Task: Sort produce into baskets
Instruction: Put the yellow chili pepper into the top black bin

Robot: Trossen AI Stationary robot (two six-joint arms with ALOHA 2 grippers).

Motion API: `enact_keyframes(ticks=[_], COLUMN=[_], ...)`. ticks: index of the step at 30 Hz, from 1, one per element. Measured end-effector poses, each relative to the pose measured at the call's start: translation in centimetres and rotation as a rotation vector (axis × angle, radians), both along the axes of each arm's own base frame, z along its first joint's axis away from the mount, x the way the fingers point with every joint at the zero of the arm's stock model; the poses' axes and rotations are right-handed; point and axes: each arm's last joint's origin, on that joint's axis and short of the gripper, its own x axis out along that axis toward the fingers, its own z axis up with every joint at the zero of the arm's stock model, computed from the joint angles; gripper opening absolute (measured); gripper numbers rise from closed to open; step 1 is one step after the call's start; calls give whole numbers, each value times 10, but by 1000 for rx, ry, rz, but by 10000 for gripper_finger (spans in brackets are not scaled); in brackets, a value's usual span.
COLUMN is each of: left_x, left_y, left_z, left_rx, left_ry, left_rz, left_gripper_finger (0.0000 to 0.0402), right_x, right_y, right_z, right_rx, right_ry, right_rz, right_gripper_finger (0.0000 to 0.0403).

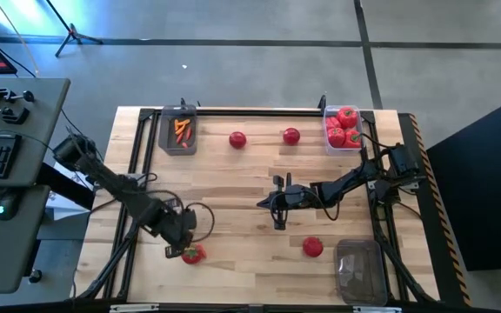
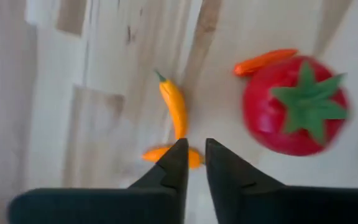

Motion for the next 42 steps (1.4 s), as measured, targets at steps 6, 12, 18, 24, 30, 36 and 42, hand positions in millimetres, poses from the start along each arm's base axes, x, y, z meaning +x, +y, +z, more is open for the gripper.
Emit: enact_keyframes(ticks=[6,12,18,24,30,36,42], left_x=[6,-2,-6,-5,-3,0,1], left_y=[-6,10,16,16,15,25,38], left_z=[-20,-53,-71,-72,-72,-63,-43], left_rx=[165,206,121,122,121,179,150], left_ry=[30,118,68,47,31,-41,-126], left_rz=[-233,-246,-232,-231,-259,-228,-173], left_gripper_finger=[121,169,165,128,32,7,1], right_x=[0,0,0,0,0,0,0], right_y=[0,0,0,0,0,0,0], right_z=[0,0,0,0,0,1,1], right_rx=[5,24,20,16,15,25,26], right_ry=[0,0,0,0,0,-9,-8], right_rz=[-2,-12,-9,-7,-7,-11,-11], right_gripper_finger=[0,0,0,0,0,0,0])
